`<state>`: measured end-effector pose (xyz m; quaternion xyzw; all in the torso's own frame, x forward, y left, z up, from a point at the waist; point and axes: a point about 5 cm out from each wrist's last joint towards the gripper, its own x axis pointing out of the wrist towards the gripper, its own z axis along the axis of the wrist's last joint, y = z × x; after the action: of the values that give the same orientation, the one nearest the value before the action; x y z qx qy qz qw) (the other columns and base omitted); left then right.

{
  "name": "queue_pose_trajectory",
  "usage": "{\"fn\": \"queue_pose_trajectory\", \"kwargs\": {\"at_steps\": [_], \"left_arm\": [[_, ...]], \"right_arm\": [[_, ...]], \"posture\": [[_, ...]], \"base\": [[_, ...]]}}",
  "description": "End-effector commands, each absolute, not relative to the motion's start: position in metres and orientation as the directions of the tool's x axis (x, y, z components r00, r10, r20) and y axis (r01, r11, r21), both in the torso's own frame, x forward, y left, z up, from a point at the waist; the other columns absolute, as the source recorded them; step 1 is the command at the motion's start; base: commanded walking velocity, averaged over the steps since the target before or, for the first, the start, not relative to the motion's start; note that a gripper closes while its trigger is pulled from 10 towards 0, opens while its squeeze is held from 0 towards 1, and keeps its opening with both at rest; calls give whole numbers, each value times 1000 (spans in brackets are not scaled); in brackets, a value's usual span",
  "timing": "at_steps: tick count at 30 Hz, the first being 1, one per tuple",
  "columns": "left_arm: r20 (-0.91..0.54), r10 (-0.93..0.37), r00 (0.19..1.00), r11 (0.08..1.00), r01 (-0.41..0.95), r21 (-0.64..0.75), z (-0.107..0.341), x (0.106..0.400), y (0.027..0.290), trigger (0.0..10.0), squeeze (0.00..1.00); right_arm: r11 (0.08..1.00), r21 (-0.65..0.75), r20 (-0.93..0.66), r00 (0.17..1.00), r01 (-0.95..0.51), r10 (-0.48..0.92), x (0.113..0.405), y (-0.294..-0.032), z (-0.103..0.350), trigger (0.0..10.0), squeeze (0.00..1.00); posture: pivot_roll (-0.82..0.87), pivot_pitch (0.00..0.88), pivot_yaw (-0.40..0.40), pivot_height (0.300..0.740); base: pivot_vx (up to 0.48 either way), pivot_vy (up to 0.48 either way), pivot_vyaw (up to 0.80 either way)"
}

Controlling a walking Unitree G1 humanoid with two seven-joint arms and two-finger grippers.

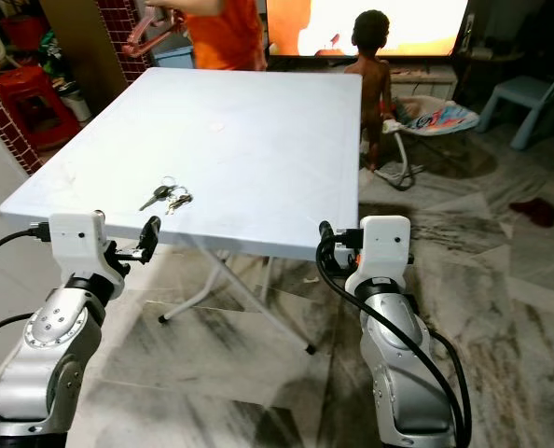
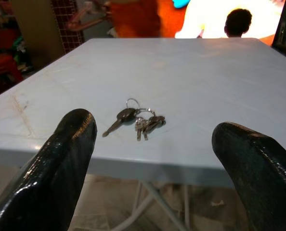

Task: Hang keys on a hook

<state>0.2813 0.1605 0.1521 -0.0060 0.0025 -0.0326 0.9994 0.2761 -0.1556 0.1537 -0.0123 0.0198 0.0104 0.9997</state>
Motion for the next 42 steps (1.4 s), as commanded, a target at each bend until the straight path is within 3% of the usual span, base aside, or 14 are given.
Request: {"fn": "queue_pose_trajectory", "kwargs": {"at_steps": [1, 6, 28, 42], "left_arm": [[6, -61, 998, 998, 61, 2, 156, 283, 162, 10000, 0], [9, -47, 999, 999, 47, 1, 156, 283, 162, 10000, 0], [12, -42, 999, 999, 42, -7, 154, 283, 162, 10000, 0], [33, -98, 995, 995, 98, -21, 155, 281, 157, 10000, 0]], "right_arm": [[1000, -28, -16, 1000, -8, 8, 278, -158, 160, 10000, 0], [999, -32, -15, 1000, -6, 5, 279, -158, 160, 10000, 0], [999, -32, -7, 1000, -25, 25, 281, -151, 161, 10000, 0], [997, 70, -34, 999, -19, 22, 280, -151, 159, 10000, 0]], "posture": [[-29, 53, 52, 740], [-31, 51, 53, 740], [-30, 52, 50, 740], [-37, 49, 46, 740]], "base": [[0, 0, 0], [0, 0, 0], [0, 0, 774], [0, -43, 0]]}}
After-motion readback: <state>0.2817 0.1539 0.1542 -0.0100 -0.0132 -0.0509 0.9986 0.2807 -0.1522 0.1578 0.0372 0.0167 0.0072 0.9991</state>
